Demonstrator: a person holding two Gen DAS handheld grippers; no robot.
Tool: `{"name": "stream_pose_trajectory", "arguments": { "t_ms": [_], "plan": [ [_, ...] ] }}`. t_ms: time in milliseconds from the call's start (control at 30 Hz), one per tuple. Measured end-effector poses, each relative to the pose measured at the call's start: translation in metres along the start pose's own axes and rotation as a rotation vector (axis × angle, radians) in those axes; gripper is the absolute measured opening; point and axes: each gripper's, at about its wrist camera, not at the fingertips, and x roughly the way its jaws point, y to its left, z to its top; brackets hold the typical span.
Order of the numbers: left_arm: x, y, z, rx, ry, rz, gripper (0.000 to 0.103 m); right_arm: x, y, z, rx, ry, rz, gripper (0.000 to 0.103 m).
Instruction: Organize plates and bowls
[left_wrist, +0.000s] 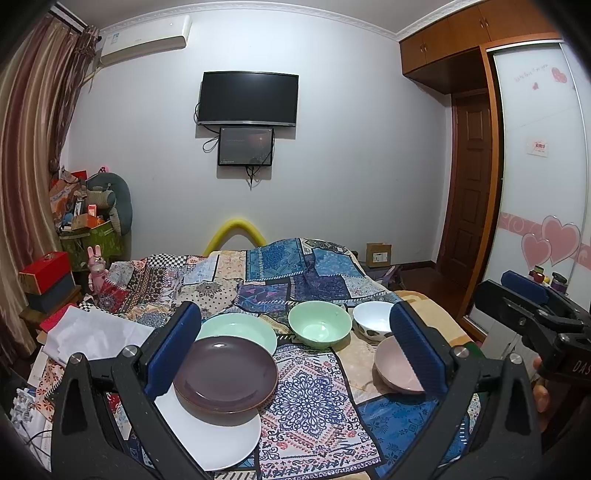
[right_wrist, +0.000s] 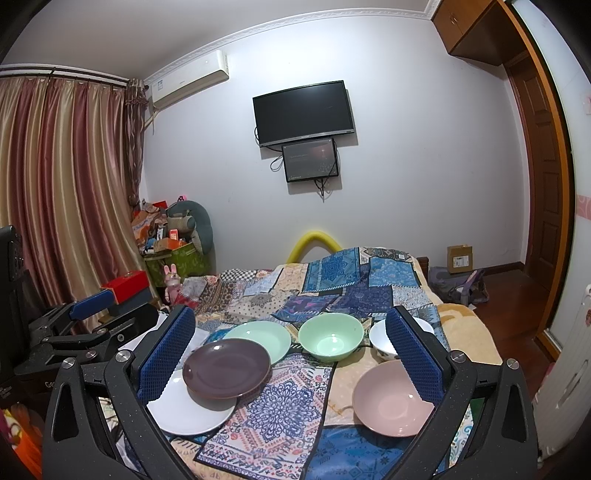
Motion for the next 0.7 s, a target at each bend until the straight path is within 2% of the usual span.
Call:
{"name": "stream_pose_trajectory", "arguments": {
  "t_ms": [700],
  "plan": [
    [-0.0010,-0.0029,0.0008,0.006,-0.001,-0.001,0.103,0.0018,0.0005,-0.0054,0.002,0.006,0.002,0.103]
  ]
}}
